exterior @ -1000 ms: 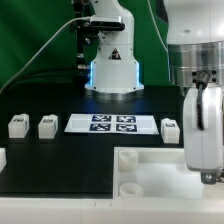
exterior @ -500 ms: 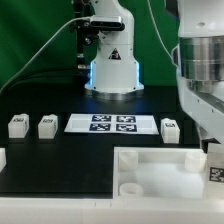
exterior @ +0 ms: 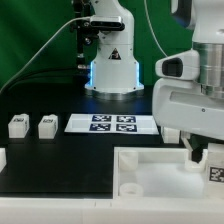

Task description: Assemble one leg

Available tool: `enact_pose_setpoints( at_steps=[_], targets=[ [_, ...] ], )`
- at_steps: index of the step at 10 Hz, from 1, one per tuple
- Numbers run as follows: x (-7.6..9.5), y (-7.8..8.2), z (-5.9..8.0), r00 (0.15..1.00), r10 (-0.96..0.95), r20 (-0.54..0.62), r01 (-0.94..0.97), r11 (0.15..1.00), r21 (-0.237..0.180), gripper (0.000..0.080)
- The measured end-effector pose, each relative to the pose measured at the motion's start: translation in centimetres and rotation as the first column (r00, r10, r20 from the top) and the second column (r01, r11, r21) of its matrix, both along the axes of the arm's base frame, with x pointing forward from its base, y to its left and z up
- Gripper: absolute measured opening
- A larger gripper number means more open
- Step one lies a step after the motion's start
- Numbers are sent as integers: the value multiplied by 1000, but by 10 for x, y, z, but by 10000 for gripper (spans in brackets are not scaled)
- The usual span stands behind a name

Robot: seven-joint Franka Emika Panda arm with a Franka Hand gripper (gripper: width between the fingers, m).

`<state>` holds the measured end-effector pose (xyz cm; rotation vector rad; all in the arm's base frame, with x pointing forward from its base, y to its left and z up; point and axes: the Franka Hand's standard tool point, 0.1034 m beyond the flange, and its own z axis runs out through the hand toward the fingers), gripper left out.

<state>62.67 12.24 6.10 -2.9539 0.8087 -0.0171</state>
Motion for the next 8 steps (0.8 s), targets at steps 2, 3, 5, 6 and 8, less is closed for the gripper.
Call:
enact_pose_setpoints(
  at_steps=[2, 3, 5, 6, 8],
  targets=[
    [5, -9, 4, 965, 260, 20, -260, 965, -29, 649],
    [4, -9, 3, 956, 292, 21, -291, 956, -31, 649],
    [4, -9, 3, 968, 249, 19, -248, 968, -29, 557],
    [4, -9, 3, 974, 227, 18, -227, 974, -28, 362],
    [4, -8, 2, 999, 42, 9, -42, 999, -16, 289]
  ],
)
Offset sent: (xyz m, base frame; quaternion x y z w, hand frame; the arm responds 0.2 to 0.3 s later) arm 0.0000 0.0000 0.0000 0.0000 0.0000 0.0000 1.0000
